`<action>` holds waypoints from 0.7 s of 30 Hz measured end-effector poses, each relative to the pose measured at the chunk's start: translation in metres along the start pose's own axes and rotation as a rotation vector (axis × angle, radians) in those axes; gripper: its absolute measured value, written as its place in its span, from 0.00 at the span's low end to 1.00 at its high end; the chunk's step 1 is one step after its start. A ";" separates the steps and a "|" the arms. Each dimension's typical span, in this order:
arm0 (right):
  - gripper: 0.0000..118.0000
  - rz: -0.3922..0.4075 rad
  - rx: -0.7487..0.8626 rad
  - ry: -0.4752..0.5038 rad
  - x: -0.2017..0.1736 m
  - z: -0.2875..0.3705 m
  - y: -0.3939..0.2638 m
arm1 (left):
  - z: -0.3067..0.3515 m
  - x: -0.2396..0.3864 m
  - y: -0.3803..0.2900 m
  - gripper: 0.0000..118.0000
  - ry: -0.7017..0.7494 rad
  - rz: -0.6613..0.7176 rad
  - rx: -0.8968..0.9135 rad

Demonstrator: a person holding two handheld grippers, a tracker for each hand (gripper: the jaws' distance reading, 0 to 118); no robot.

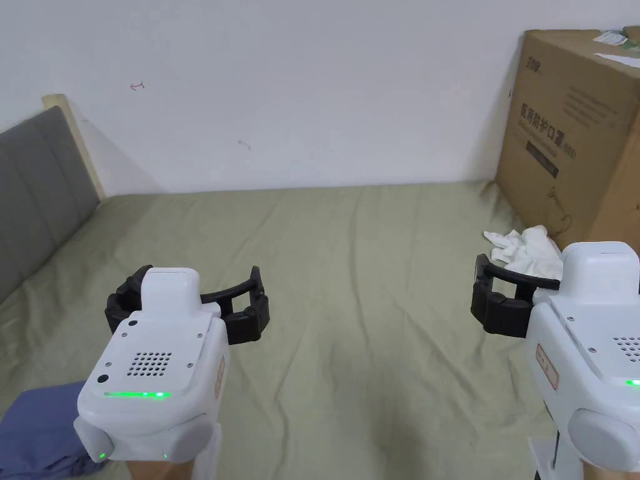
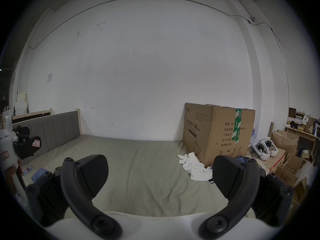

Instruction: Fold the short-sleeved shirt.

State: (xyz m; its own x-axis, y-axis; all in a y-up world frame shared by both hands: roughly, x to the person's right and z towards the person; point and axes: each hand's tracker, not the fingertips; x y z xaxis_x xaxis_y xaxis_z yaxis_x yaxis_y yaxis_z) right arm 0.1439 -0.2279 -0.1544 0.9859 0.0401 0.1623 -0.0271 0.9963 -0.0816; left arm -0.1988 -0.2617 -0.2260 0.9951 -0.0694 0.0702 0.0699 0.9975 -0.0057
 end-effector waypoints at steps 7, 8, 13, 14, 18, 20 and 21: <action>1.00 -0.004 0.004 0.007 -0.002 0.000 0.000 | 0.000 -0.002 0.003 1.00 0.000 0.011 0.008; 1.00 -0.003 0.003 0.008 -0.003 0.000 0.000 | 0.000 -0.002 0.003 1.00 0.000 0.011 0.009; 1.00 -0.002 0.006 0.007 -0.003 -0.001 0.001 | -0.001 -0.002 0.003 1.00 -0.003 0.008 0.012; 1.00 -0.002 0.006 0.008 -0.003 -0.001 0.001 | -0.001 -0.002 0.003 1.00 -0.002 0.006 0.012; 1.00 0.000 0.008 0.009 -0.004 -0.001 0.001 | -0.001 -0.001 0.004 1.00 -0.002 0.003 0.012; 1.00 0.001 0.009 0.008 -0.005 -0.001 0.001 | -0.002 -0.002 0.003 1.00 -0.005 0.006 0.012; 1.00 0.001 0.009 0.008 -0.004 -0.002 0.001 | -0.002 -0.002 0.003 1.00 -0.005 0.006 0.012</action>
State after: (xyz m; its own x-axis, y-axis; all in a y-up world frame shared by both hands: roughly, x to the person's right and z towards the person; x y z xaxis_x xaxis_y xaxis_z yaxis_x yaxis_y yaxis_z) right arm 0.1399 -0.2270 -0.1567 0.9872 0.0405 0.1539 -0.0295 0.9969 -0.0733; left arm -0.1999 -0.2583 -0.2284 0.9951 -0.0637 0.0751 0.0635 0.9980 0.0054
